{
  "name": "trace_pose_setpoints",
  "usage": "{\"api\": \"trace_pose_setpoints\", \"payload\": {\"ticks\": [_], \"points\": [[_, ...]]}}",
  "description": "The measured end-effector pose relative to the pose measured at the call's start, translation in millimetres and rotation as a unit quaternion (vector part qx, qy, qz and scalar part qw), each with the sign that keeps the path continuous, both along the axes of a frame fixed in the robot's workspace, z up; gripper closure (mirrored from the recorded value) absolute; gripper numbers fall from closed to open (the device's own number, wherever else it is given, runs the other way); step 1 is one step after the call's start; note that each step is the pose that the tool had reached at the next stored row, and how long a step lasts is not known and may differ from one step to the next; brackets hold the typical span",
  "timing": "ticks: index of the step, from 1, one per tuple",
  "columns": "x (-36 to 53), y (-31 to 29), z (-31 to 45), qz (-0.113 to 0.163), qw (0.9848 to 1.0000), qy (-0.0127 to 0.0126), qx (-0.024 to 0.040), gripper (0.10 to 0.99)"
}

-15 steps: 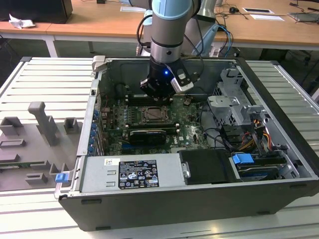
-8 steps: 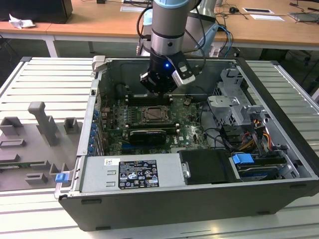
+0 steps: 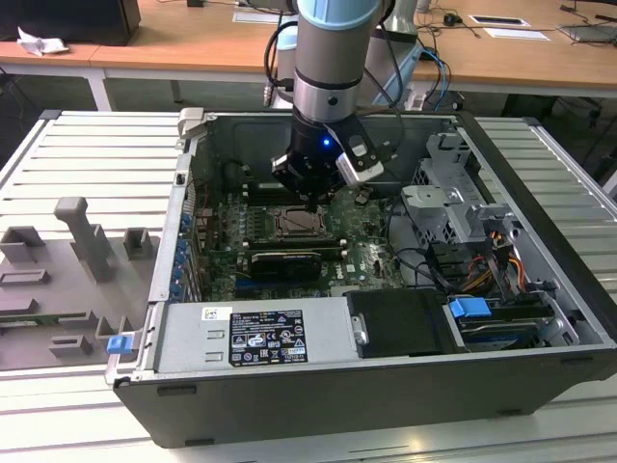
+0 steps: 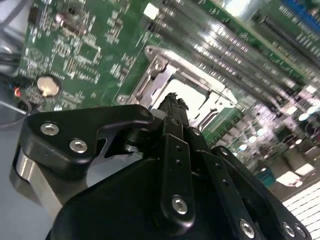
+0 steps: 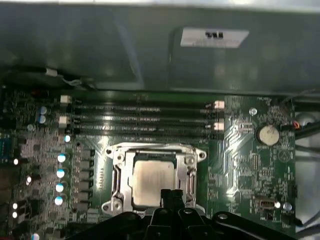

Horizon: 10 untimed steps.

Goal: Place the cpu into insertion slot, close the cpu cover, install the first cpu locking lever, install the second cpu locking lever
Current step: 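Install the second cpu locking lever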

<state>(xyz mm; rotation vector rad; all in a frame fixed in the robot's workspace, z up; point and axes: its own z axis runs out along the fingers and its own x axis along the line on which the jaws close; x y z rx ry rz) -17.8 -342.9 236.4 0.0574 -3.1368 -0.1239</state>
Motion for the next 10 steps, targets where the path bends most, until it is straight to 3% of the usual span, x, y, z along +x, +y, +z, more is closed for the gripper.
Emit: {"api": "trace_pose_setpoints", "payload": {"ticks": [2,5,10], "points": [[0.0,-9.5,-0.5,0.0,1.0,0.0,0.0005,0.98],[-0.7,-18.8,-0.7,0.001,1.0,0.0,0.0017,0.98],[-10.1,-27.3,-1.8,0.007,1.0,0.0,0.0033,0.98]]}}
